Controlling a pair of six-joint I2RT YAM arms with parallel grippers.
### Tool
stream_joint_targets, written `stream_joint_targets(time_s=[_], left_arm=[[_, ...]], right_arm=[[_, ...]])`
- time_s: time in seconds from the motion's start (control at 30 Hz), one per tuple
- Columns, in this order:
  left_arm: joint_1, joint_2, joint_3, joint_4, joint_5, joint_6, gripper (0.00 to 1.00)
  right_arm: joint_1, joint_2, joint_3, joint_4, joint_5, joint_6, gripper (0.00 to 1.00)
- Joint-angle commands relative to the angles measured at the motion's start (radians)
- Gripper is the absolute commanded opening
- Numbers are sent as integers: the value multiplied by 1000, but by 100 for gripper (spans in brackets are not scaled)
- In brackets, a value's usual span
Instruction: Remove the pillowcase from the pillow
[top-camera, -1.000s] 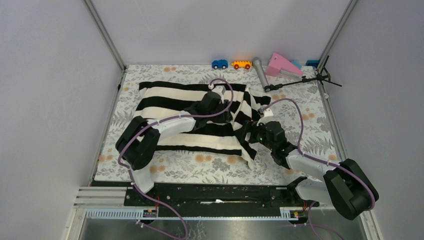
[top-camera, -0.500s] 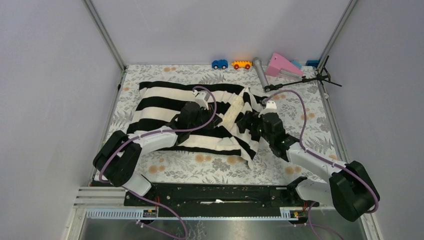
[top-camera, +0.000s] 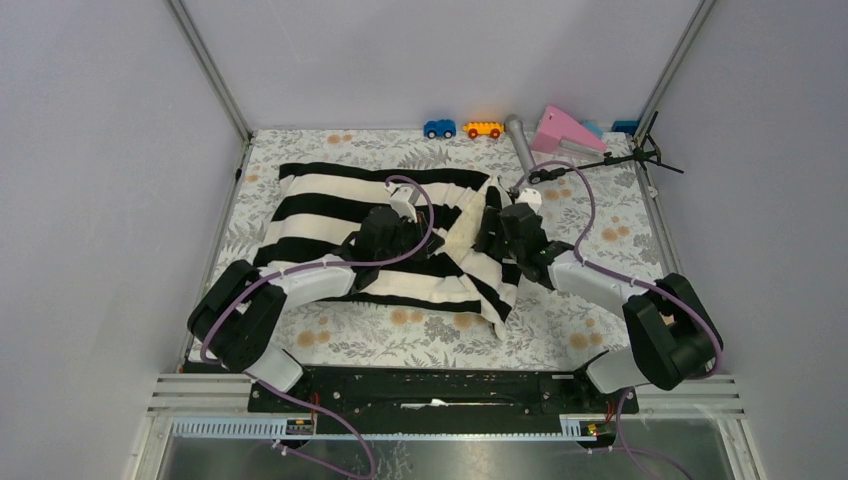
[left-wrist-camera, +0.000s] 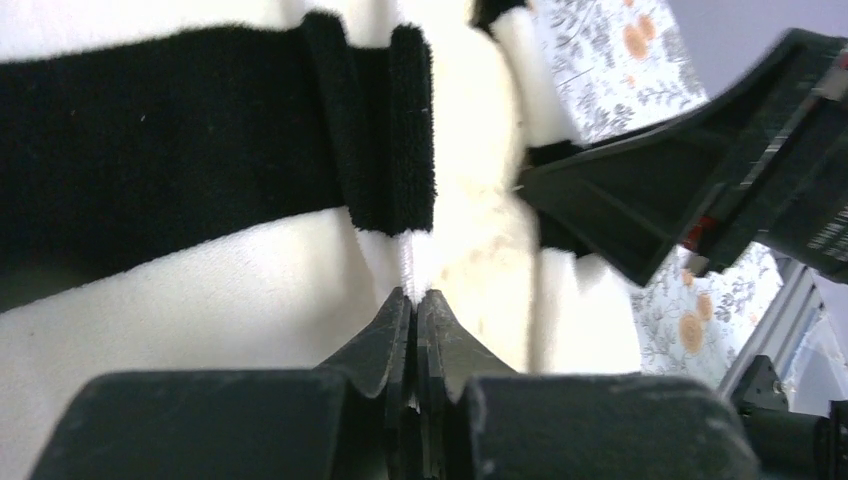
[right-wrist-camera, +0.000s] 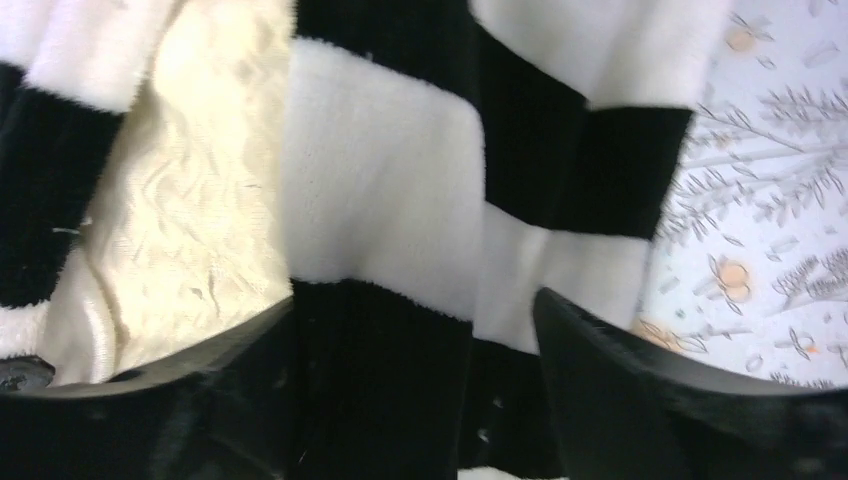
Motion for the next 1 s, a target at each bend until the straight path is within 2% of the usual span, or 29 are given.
stream_joint_targets(time_s=[0.0,0.17,0.33,0.4,0.6,0.8,0.97], left_arm=[[1,61,42,-25,-27,8,3],[1,83,56,-51,-58,7,3],[1,71,63,-86,-91,25,3],[1,53,52,-83,-102,28,3],[-10,24,49,-50,-19,28,9],[-22,-75,-15,-20,-90,46,14],[-22,-127,-43,-1,-102,45,17]], right_arm=[[-72,-119,-138,10,101,63,74],[-105,-246,-275,85,123,70,54],[-110,-215,-273,73,98,52,34],[-111,-190,-278,81,61,37,30],[-112,-87,-254,155,-180,10,27],[-112,-38,-284,370,-544,-11,20],[-110,-18,-312,534,-729,25,12]])
